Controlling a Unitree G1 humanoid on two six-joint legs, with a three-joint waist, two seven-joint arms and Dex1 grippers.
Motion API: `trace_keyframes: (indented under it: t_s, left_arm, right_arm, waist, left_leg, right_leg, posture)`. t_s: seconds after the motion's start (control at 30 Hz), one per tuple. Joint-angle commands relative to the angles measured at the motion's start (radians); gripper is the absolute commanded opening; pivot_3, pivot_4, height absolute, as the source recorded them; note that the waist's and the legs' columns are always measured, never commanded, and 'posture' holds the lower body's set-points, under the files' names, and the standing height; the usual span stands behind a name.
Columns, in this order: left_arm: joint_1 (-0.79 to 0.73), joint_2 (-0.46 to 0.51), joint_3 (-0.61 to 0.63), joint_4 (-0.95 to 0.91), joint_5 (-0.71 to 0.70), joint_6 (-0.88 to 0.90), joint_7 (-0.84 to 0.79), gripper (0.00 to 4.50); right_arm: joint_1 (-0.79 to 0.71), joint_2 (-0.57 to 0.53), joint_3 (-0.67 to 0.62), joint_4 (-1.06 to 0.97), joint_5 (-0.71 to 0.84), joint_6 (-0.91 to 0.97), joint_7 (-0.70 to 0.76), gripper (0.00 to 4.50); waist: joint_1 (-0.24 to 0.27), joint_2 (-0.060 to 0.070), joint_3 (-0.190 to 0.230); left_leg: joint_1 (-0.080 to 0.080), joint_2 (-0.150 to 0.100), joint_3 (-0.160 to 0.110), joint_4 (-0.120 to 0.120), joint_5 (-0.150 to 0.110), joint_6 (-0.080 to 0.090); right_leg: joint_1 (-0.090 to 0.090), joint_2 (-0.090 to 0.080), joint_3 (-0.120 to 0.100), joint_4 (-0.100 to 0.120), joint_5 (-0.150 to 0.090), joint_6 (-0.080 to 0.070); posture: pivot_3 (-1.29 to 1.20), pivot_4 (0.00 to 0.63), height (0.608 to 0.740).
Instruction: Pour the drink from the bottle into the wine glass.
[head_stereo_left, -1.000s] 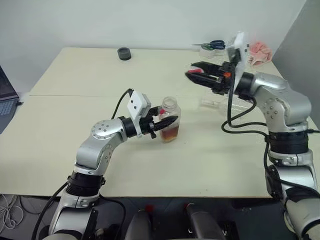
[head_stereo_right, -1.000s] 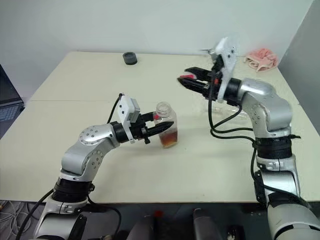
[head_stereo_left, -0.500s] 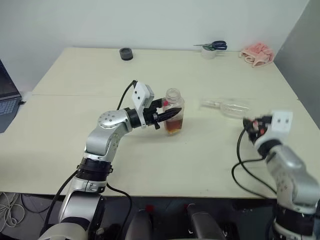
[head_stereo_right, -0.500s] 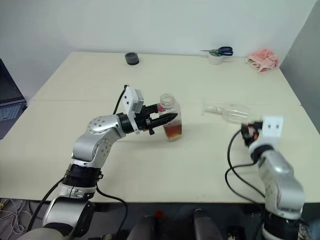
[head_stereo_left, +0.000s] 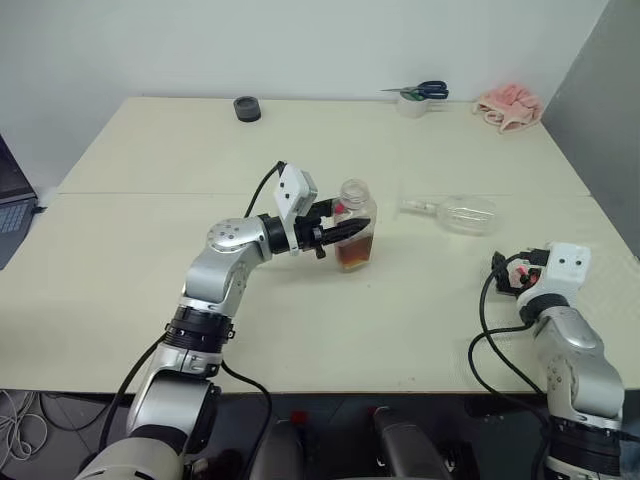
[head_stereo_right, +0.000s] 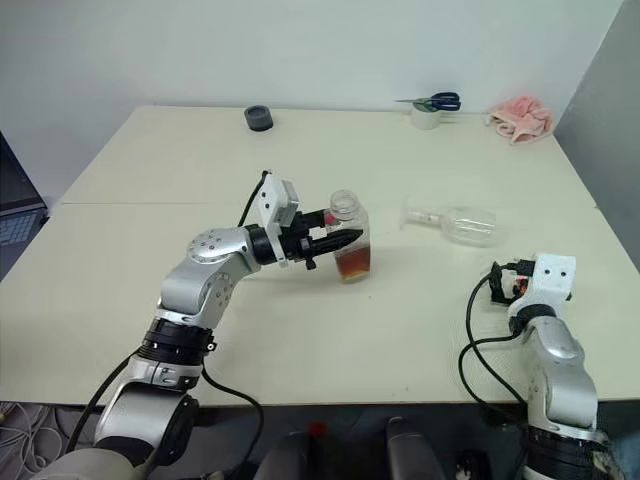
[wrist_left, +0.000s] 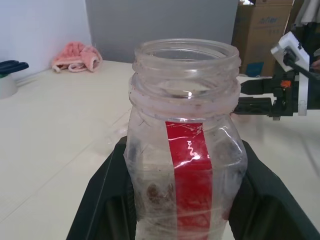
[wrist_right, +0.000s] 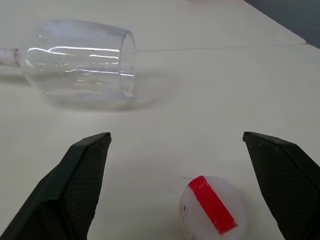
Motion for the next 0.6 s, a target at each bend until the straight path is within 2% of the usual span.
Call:
trace_keyframes:
  t_s: [0.03, 0.1, 0.17, 0.33, 0.43, 0.6]
  left_arm:
    - [-0.018, 0.012, 0.044, -0.014, -0.006, -0.031, 0.009, 1.84]
    - [-0.016, 0.02, 0.06, -0.015, -0.007, -0.027, 0.018, 1.84]
    - [-0.011, 0.038, 0.083, -0.007, 0.0, -0.031, 0.037, 1.84]
    - [-0.008, 0.084, 0.185, 0.025, 0.026, -0.03, 0.188, 1.84]
    - [-0.004, 0.103, 0.261, 0.046, 0.048, -0.039, 0.314, 1.84]
    - [0.058, 0.132, 0.346, 0.001, 0.071, 0.035, 0.478, 1.84]
  right_arm:
    - [-0.025, -0.015, 0.004, -0.026, 0.007, -0.014, 0.009, 4.5]
    - [-0.06, -0.021, 0.025, -0.067, 0.02, -0.01, 0.025, 4.5]
    - [-0.112, -0.056, 0.107, -0.128, 0.048, 0.017, 0.109, 4.5]
    - [-0.302, -0.176, 0.316, -0.254, 0.261, 0.271, 0.382, 4.5]
    - [-0.407, -0.203, 0.414, -0.224, 0.322, 0.334, 0.488, 4.5]
    - [-0.533, -0.114, 0.55, -0.017, 0.257, 0.217, 0.57, 4.5]
  waist:
    - [0.0, 0.0, 0.0]
    - [-0.002, 0.0, 0.0]
    - [-0.004, 0.0, 0.0]
    - [-0.017, 0.0, 0.0]
    - [-0.015, 0.0, 0.0]
    - [-0.015, -0.001, 0.0]
  left_leg:
    - [0.0, 0.0, 0.0, 0.0, 0.0, 0.0]
    - [0.0, 0.0, 0.0, 0.0, 0.0, 0.0]
    - [0.0, 0.0, 0.0, 0.0, 0.0, 0.0]
    - [0.0, 0.002, -0.003, 0.0, 0.0, 0.0]
    - [-0.001, 0.002, -0.005, 0.0, 0.0, 0.0]
    - [-0.001, 0.001, -0.004, 0.002, 0.0, 0.0]
  right_leg:
    - [0.0, 0.0, 0.0, 0.0, 0.0, 0.0]
    - [0.0, 0.0, 0.0, 0.0, 0.0, 0.0]
    - [0.0, 0.0, 0.0, 0.0, 0.0, 0.0]
    - [0.0, 0.002, -0.002, 0.0, 0.0, 0.0]
    - [0.0, 0.002, -0.004, 0.0, 0.0, 0.0]
    - [0.0, 0.0, -0.004, 0.0, 0.0, 0.0]
  posture:
    - [0.0, 0.15, 0.74]
    - [0.0, 0.15, 0.74]
    - [0.0, 0.15, 0.74]
    - [0.0, 0.15, 0.74]
    - [0.0, 0.15, 0.74]
    - [0.0, 0.15, 0.74]
